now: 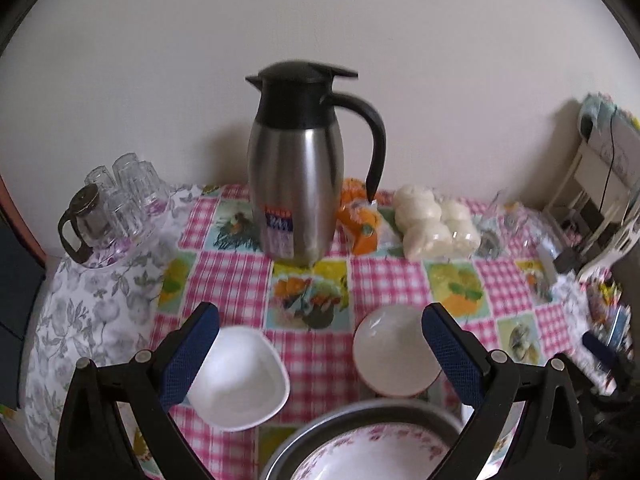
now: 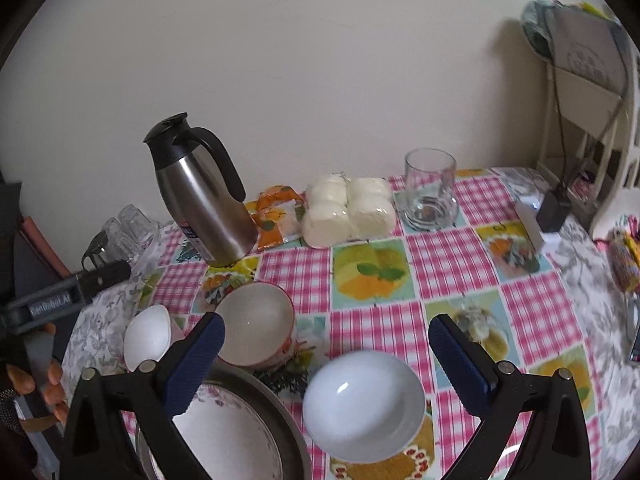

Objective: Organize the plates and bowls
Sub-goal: 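Move both tools toward the red-rimmed white bowl, then close both tools on the rim of the red-rimmed bowl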

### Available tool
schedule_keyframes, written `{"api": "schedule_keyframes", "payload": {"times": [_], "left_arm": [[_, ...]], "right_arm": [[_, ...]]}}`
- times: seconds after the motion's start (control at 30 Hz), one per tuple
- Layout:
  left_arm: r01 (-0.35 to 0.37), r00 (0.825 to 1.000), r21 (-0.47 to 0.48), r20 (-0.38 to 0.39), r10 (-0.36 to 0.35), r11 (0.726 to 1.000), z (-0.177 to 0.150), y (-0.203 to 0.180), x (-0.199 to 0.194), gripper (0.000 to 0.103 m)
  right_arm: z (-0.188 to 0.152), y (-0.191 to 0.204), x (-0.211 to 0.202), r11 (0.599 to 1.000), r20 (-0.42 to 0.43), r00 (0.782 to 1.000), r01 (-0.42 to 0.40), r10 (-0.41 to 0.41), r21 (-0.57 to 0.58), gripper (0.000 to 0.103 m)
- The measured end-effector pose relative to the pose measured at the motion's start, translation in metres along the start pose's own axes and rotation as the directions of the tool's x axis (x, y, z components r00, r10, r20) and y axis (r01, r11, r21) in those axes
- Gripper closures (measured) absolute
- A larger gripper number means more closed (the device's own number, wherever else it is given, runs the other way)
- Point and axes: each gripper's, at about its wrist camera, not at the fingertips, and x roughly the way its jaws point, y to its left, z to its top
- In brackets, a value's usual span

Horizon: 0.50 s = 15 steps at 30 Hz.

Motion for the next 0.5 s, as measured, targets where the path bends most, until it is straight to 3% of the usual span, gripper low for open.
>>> {"api": "schedule_keyframes", "payload": {"times": [0.3, 0.5], "left_arm": [[0.011, 0.998, -0.041, -0.067, -0.014, 0.999, 0.021, -0.013, 0.028, 0.002], [0.075, 0.984, -0.046, -0.161, -0.081, 0.996, 0.003, -0.033, 0.067, 0.003]], "right_arm": [[0.028, 0.013, 0.030, 1.000, -0.075, 0.997, -0.001, 0.000, -0.009, 0.000], [0.034, 0.022, 0.058, 0.999, -0.134, 0.991, 0.008, -0.012, -0.031, 0.000]]}}
